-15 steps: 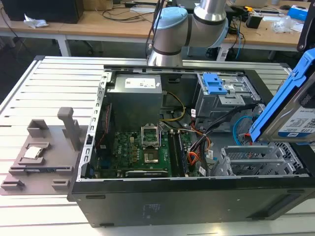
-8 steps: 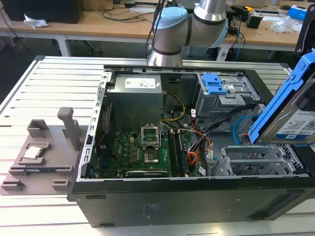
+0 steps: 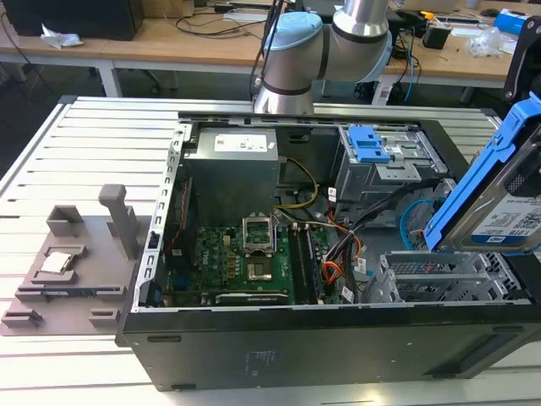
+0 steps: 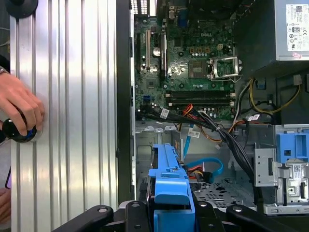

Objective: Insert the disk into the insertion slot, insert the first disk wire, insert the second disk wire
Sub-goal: 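Insert the disk into the insertion slot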

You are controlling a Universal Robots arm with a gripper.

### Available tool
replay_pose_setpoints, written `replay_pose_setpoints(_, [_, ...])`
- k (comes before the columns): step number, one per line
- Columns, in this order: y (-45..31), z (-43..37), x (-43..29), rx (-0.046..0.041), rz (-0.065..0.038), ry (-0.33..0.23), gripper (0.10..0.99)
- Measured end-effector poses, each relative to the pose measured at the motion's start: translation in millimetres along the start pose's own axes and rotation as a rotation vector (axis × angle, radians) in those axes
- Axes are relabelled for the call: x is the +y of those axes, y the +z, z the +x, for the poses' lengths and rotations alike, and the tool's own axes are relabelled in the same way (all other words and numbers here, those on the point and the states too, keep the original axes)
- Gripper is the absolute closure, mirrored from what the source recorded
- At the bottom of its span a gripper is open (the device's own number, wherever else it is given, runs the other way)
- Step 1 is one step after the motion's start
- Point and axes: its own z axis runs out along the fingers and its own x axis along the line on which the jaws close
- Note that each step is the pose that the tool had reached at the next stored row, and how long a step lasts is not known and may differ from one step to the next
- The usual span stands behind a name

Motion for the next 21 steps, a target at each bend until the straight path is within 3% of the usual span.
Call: replay_pose_setpoints(21, [17.6,-0.1,-0.7,-0.0001,0.000,0.000,0.722])
